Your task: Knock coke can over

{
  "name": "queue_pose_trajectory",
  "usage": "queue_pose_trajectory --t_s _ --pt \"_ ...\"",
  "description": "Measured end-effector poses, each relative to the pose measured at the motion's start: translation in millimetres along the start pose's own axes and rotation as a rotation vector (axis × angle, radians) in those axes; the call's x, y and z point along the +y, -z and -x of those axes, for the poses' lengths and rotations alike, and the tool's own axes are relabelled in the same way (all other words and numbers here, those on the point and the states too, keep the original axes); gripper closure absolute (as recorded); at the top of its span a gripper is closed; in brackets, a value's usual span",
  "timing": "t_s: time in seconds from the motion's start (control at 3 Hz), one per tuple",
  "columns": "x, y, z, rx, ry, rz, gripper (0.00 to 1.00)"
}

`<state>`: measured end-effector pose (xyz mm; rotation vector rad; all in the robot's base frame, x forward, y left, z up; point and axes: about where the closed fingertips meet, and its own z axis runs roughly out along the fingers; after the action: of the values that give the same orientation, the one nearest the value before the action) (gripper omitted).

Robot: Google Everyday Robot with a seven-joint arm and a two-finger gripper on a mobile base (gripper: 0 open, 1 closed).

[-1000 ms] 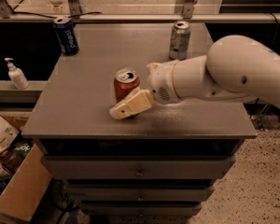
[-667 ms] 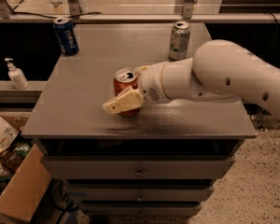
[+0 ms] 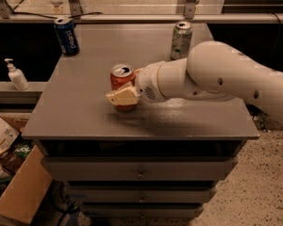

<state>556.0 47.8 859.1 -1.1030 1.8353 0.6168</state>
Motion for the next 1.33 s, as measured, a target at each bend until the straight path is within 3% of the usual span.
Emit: queue_pose_trajectory --t_s 0.33,0.67,1.0,1.33 --pt "-12.4 5.0 9.7 0.021 0.030 -0.013 0.88" --pt "-33.4 20.4 21.9 0.064 0.085 -0.032 1.00" --pt "-51.4 36.5 29.8 0.161 0.176 -0.040 1.00" --pt "-57.3 41.3 17.8 0.312 0.302 -0.007 1.00"
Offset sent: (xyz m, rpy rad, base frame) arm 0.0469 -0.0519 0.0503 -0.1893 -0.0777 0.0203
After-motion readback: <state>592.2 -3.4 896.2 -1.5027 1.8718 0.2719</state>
